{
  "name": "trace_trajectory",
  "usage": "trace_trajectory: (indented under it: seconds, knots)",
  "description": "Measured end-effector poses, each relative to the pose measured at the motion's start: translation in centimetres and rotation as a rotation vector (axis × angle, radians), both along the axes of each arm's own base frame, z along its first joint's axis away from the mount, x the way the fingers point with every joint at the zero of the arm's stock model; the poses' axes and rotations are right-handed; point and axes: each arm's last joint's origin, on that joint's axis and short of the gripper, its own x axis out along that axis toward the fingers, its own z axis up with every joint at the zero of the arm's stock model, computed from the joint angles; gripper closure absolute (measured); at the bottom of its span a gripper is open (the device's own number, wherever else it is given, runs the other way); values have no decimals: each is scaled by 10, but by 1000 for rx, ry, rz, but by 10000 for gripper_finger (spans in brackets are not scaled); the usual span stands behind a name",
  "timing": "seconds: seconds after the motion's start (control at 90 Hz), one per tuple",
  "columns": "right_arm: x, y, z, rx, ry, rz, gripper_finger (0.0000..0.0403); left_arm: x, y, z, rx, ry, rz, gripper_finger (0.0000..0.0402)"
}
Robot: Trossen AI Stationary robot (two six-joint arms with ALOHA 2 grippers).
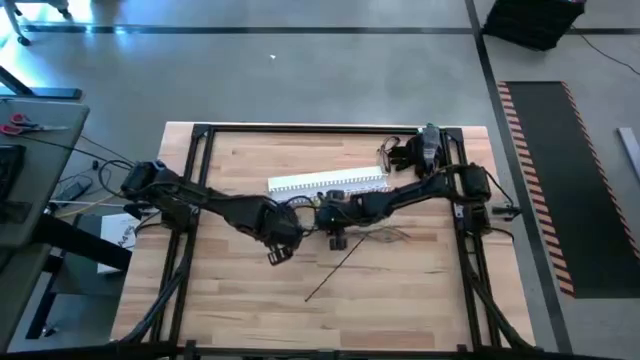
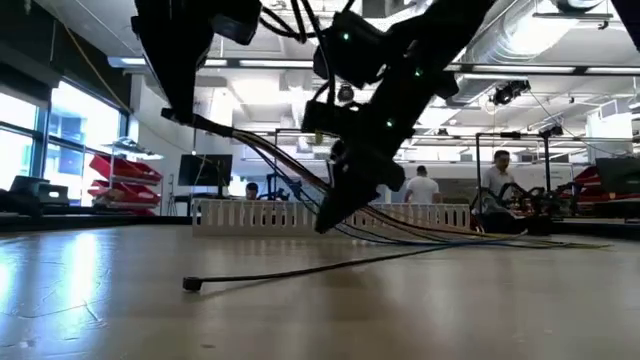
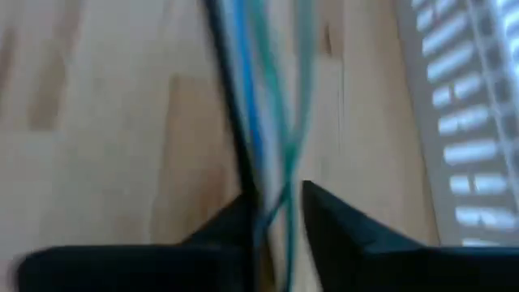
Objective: Ziptie cables
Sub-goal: Wrap the cable wires with black ziptie
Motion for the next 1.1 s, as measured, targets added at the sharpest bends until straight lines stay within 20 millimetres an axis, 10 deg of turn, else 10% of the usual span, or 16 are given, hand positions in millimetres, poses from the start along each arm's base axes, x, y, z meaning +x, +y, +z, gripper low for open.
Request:
trace_trajectory:
  seconds: [0.233, 0.544, 0.833, 1.1]
  knots:
    - [-16, 0, 18, -116, 91, -48, 401, -2, -8, 3, 145, -61, -8, 401]
    - [-79, 16, 105, -246, 143, -104, 402, 11, -31, 29, 340, -308, -143, 401]
    - [-155, 59, 156, 183, 266, -130, 403, 42, -39, 33, 318, -507, -272, 401]
    - [-158, 110, 143, 434, 379, -220, 403, 79, -26, -11, 321, -397, -399, 401]
